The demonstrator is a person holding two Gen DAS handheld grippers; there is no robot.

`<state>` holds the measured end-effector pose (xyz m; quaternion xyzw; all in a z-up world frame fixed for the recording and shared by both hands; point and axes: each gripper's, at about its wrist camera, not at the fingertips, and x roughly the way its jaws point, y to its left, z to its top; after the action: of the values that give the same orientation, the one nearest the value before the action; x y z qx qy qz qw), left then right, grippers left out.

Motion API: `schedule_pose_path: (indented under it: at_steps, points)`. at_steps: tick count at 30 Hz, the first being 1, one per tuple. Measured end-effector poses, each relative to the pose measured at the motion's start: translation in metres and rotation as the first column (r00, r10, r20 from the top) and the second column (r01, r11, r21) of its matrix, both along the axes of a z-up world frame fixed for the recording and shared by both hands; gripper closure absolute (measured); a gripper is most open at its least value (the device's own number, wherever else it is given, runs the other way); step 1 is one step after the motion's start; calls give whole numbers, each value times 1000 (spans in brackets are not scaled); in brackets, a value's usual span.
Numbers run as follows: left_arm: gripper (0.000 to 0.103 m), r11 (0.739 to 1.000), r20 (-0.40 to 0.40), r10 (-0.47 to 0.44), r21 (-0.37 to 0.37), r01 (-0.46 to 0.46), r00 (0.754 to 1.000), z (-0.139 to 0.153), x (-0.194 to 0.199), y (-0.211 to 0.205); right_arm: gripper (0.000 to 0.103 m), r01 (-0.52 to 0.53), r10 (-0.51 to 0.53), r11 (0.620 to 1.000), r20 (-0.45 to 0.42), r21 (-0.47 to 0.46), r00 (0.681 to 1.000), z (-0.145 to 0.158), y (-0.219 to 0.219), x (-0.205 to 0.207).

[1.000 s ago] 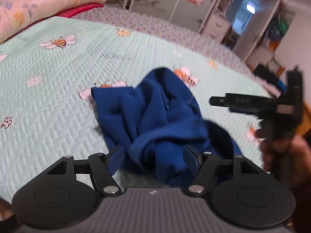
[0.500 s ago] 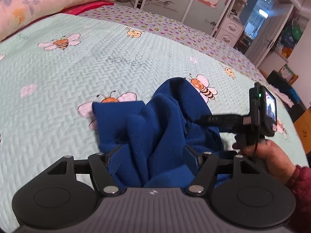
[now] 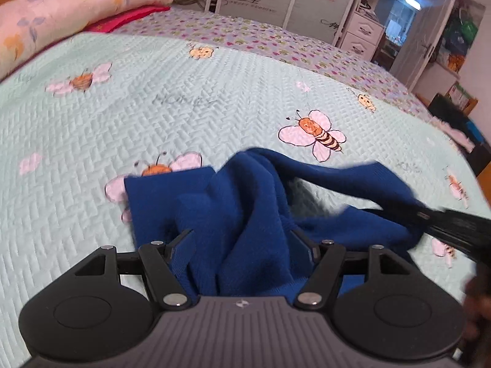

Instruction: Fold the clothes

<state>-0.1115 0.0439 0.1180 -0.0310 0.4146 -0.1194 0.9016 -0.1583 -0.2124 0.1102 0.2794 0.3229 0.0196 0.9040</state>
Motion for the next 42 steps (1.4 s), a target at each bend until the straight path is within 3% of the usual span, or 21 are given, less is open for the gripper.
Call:
schedule_pose_path:
  at_steps: [3,10,11,12,17,21,24,28,31,33,37,39,42]
  points:
    - [33,998,-6,-22,51,23,1000,-5,18,-18,93,26,-26,1000,-2,3,1000,0,-3,-20]
    - [37,992,-116,-103,62,111,988,-33,45,-47,93,15,-16,1000,11,17,1000,-2,1,-53]
    - [73,992,-135,-99,65,109,986,-38,46,-48,93,20,-20,1000,18,24,1000,0,0,-58]
    - [96,993,-154,-88,70,100,984,-43,47,-48,93,27,-28,999,27,24,999,2,-3,-62]
    - [99,992,19,-103,77,101,994,12,40,-64,93,124,-126,992,58,35,990,10,-37,-72]
    - [99,991,168,-116,83,103,979,58,34,-77,93,192,-191,981,122,7,974,36,-64,-66]
    - [99,992,299,-115,74,98,947,104,29,-90,93,213,-197,976,224,-48,954,74,-74,-57]
    - [99,995,457,-92,10,98,884,165,18,-96,93,253,-198,963,396,-91,897,133,-80,-55]
    - [99,995,535,-84,-7,104,841,187,2,-93,93,278,-190,954,494,-112,849,165,-85,-59]
    - [99,994,547,-85,-14,111,833,188,-9,-87,93,282,-184,952,516,-117,837,170,-89,-63]
    - [98,991,457,-126,20,131,881,140,-41,-78,93,261,-170,956,468,-137,867,141,-91,-75]
    - [98,989,406,-145,37,143,902,115,-57,-74,92,247,-176,959,390,-141,904,110,-92,-84]
    - [98,985,238,-166,84,150,957,51,-78,-66,92,210,-174,968,242,-134,955,61,-84,-97]
